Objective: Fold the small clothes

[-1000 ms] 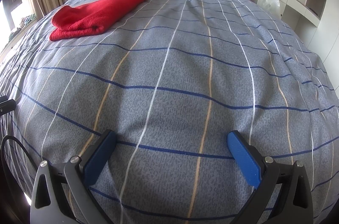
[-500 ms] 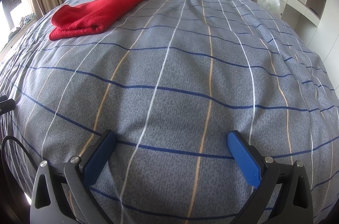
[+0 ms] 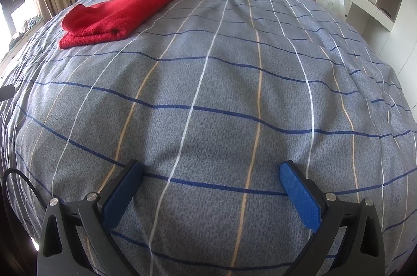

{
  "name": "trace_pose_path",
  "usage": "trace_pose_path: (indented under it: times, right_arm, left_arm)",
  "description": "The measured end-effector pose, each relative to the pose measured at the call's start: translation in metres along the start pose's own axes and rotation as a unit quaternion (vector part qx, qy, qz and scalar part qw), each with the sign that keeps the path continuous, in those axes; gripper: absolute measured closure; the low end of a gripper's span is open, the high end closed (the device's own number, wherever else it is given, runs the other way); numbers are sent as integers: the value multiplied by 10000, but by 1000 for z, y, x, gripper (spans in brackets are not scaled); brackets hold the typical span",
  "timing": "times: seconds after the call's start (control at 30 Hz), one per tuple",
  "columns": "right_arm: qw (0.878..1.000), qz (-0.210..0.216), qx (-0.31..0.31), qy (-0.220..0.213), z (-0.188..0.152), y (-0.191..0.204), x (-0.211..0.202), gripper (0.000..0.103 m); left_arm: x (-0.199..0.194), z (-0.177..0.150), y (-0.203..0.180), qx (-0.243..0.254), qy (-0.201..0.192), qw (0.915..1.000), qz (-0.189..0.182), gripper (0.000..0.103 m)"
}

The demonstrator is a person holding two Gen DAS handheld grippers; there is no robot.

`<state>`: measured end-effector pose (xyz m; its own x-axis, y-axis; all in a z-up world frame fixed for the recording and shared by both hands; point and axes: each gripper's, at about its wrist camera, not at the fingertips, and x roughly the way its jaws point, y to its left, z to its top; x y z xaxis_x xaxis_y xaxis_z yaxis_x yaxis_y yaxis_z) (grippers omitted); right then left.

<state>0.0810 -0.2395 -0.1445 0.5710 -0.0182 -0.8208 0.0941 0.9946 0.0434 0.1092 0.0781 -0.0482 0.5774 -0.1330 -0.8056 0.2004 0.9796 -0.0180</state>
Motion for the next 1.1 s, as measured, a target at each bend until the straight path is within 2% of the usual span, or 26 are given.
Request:
trace_pose_path:
  times: [0.27, 0.4, 0.5, 0.57, 0.63, 0.7, 0.73, 0.8, 0.87, 0.97, 1.1]
  right_arm:
    - [10000, 2, 0, -3, 0, 0, 0, 0]
    - [10000, 22, -27, 68, 2, 0, 0, 0]
    - [9983, 186, -205, 510, 13, -2, -2, 0]
    - [9958, 326, -308, 794, 28, -5, -5, 0]
    - [9967, 455, -229, 633, 52, -8, -12, 0]
    - [9966, 774, 42, 268, 83, -13, -19, 0]
    - [9942, 1040, 257, 95, 101, -16, -19, 0]
    - [9817, 1731, 761, -239, 136, -19, -12, 0]
    - [9649, 2327, 1161, -370, 171, -18, 9, 0]
    - [9518, 2740, 1366, -190, 213, -5, 55, 0]
    - [9317, 3174, 1737, 307, 240, 20, 118, 1]
  left_arm:
    - [13, -9, 4, -67, 164, 9998, -4, 1]
    - [14, 0, 6, -98, 189, 9998, -59, 1]
    - [5, 28, 15, -433, -14, 9983, -387, 1]
    - [0, 57, 22, -823, -265, 9937, -719, 1]
    - [5, 90, 24, -1167, -455, 9861, -1095, 1]
    - [26, 122, 19, -1307, -397, 9826, -1256, 1]
    - [40, 136, 14, -1292, -317, 9828, -1280, 1]
    - [75, 158, 3, -1117, -12, 9859, -1246, 1]
    - [107, 169, -3, -947, 289, 9911, -890, 1]
    - [138, 173, -4, -767, 575, 9946, -395, 1]
    - [152, 172, 6, -715, 685, 9943, -386, 0]
